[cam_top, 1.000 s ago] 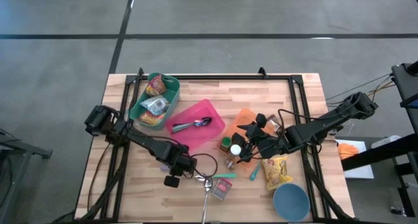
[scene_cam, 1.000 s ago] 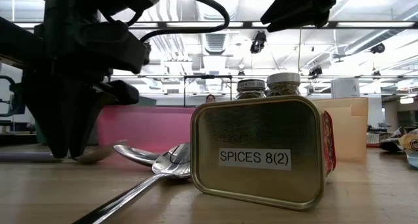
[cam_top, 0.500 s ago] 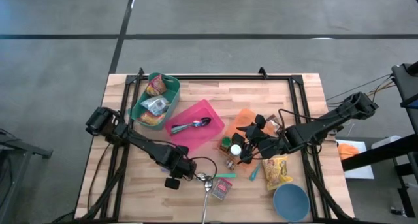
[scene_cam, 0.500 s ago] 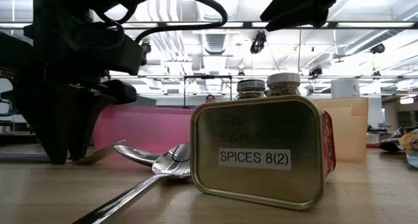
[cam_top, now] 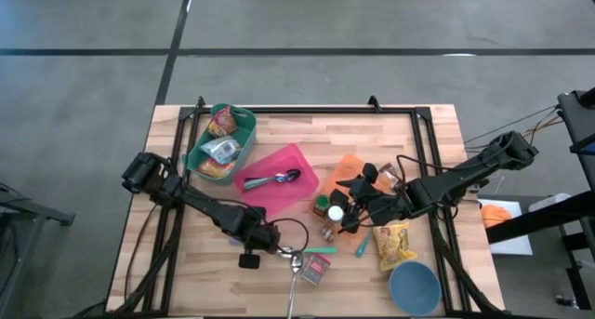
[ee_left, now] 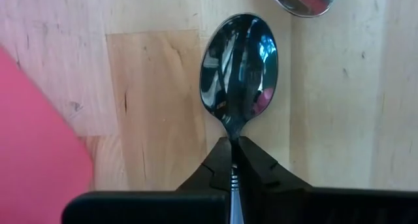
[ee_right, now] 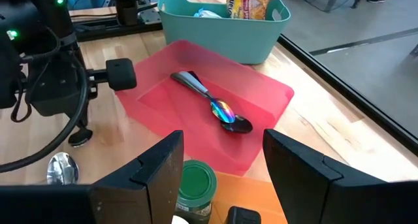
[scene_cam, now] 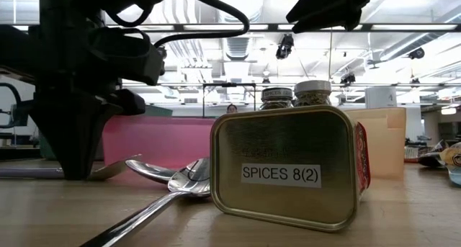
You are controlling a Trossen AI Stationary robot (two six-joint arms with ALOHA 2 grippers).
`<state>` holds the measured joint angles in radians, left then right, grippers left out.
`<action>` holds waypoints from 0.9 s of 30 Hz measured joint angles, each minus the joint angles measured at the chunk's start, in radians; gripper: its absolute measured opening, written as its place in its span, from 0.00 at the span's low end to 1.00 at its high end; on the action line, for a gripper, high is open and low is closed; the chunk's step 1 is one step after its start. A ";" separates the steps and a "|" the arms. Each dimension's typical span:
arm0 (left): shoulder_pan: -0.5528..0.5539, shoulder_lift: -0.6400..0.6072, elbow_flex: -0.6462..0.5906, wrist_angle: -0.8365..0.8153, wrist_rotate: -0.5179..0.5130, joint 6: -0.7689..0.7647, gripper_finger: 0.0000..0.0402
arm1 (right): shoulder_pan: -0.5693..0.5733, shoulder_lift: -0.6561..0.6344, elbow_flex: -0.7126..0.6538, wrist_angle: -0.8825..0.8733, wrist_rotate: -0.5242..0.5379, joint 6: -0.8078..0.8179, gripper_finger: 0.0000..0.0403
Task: Pick & Place Food Item
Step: Put the violet spoon into the pink bin
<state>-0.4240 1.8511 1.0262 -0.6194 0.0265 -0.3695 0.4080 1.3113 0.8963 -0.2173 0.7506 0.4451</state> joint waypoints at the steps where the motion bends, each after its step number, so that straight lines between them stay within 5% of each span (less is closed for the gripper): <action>1: 0.000 0.000 0.004 -0.005 0.000 -0.001 0.00 | 0.000 0.000 0.000 0.000 0.000 0.000 0.52; 27: -0.017 -0.073 0.119 -0.129 -0.004 0.006 0.00 | 0.000 0.000 0.000 0.012 -0.001 0.000 0.52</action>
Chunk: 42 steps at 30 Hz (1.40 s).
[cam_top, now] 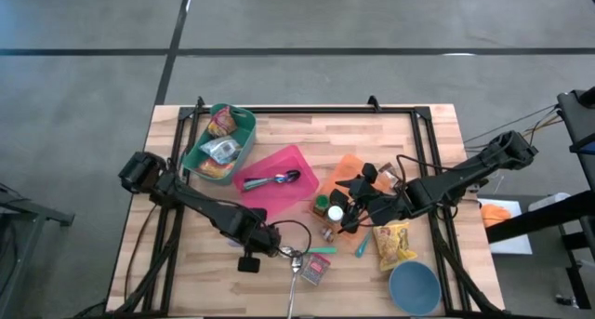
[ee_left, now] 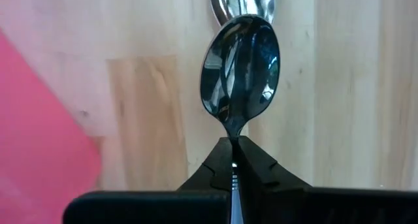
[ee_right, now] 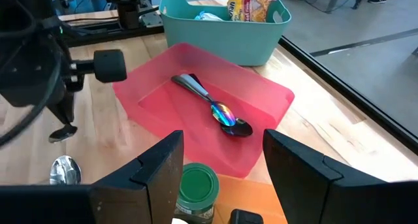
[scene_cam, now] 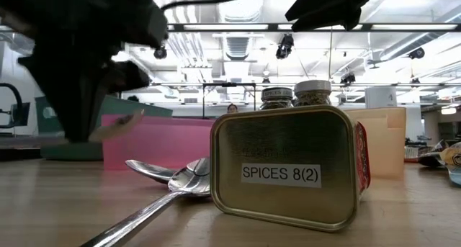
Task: Pick & Place Food Item
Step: Put the violet spoon into the pink bin
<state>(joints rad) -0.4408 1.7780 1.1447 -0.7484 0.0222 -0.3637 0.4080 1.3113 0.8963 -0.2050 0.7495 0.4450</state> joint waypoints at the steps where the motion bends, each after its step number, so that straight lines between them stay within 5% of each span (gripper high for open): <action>1: 0.001 -0.010 0.006 -0.007 -0.007 0.000 0.00 | 0.000 0.000 0.000 0.000 0.000 0.000 0.52; 11: 0.044 -0.153 0.103 -0.135 -0.133 -0.001 0.00 | 0.000 0.000 0.000 0.004 0.000 -0.003 0.52; 19: 0.187 -0.206 0.229 -0.238 -0.276 0.061 0.00 | 0.000 0.000 0.000 0.012 0.000 -0.002 0.52; 32: 0.562 -0.195 0.138 -0.057 -0.134 0.181 0.00 | 0.000 0.000 0.000 0.025 0.000 0.000 0.52; 42: 0.668 -0.194 -0.076 0.130 -0.060 0.156 0.00 | 0.000 0.000 0.000 0.025 0.001 -0.003 0.52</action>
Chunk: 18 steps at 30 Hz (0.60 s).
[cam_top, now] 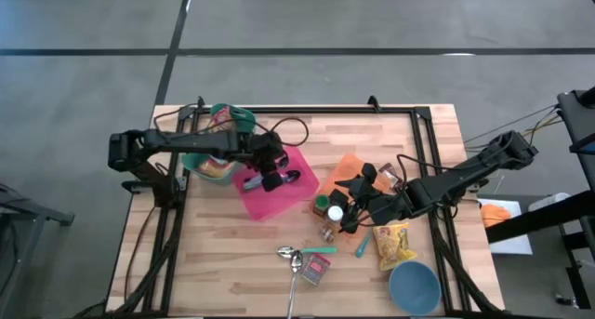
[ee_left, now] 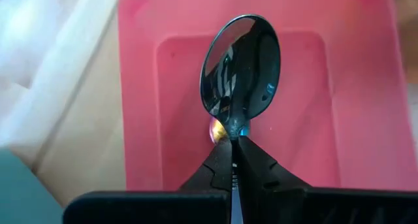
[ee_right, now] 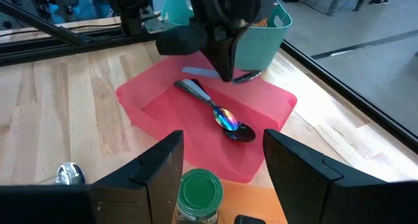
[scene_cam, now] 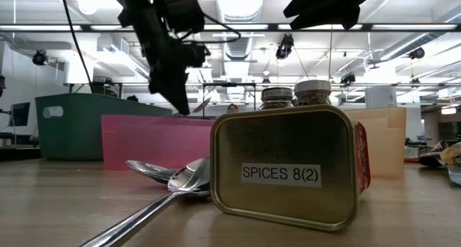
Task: Pick & Place Food Item
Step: Put the violet spoon into the pink bin
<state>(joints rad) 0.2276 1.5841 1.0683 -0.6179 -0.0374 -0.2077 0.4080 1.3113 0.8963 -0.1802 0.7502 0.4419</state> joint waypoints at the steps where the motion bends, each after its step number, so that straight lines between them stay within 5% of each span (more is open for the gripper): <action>1: 0.004 0.000 -0.012 0.011 0.006 -0.003 0.00 | 0.000 0.000 0.000 0.000 0.000 0.000 0.52; 18: 0.041 0.136 0.016 -0.007 0.106 -0.003 0.00 | -0.001 0.000 -0.001 0.046 0.001 -0.008 0.52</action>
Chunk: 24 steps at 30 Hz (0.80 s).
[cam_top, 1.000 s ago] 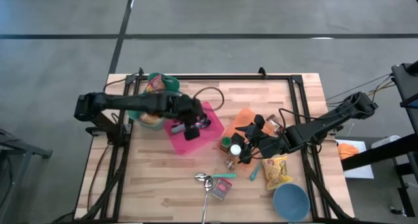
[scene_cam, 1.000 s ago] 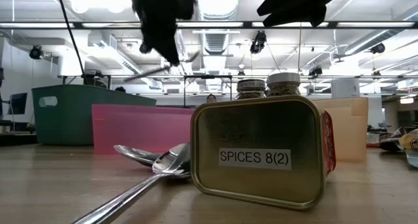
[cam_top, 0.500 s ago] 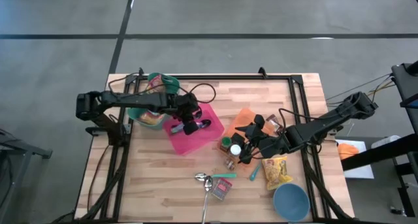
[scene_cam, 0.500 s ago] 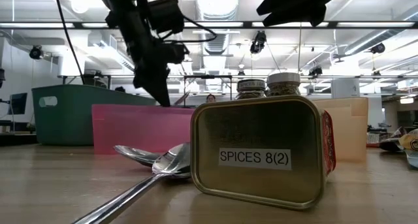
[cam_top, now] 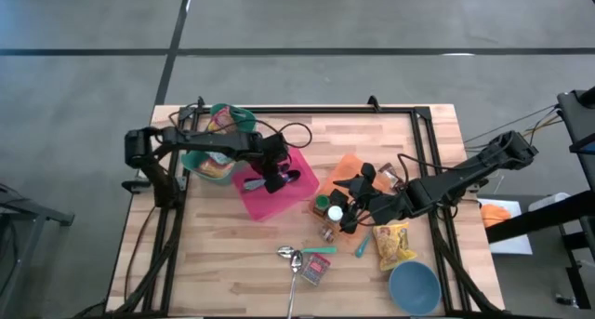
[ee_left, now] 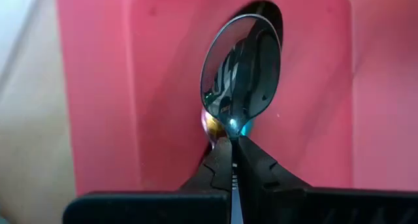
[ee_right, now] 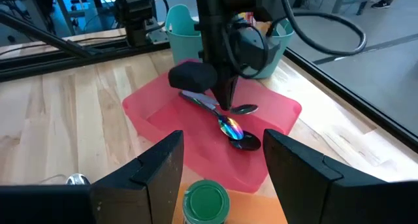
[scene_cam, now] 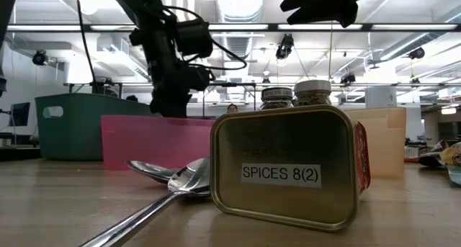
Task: Pick & Place Food Item
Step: Put the violet spoon into the pink bin
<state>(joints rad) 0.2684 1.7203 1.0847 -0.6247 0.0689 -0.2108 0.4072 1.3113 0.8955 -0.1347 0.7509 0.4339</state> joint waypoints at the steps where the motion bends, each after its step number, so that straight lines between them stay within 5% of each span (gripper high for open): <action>1: 0.000 0.006 0.002 -0.003 0.003 0.006 0.00 | 0.000 0.000 0.000 -0.003 0.000 0.000 0.52; 24: 0.000 0.080 -0.006 -0.065 0.007 -0.009 0.00 | 0.000 0.000 0.000 -0.008 0.000 0.001 0.52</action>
<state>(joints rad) 0.2680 1.8000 1.0789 -0.6897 0.0761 -0.2199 0.4074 1.3113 0.8955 -0.1425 0.7509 0.4347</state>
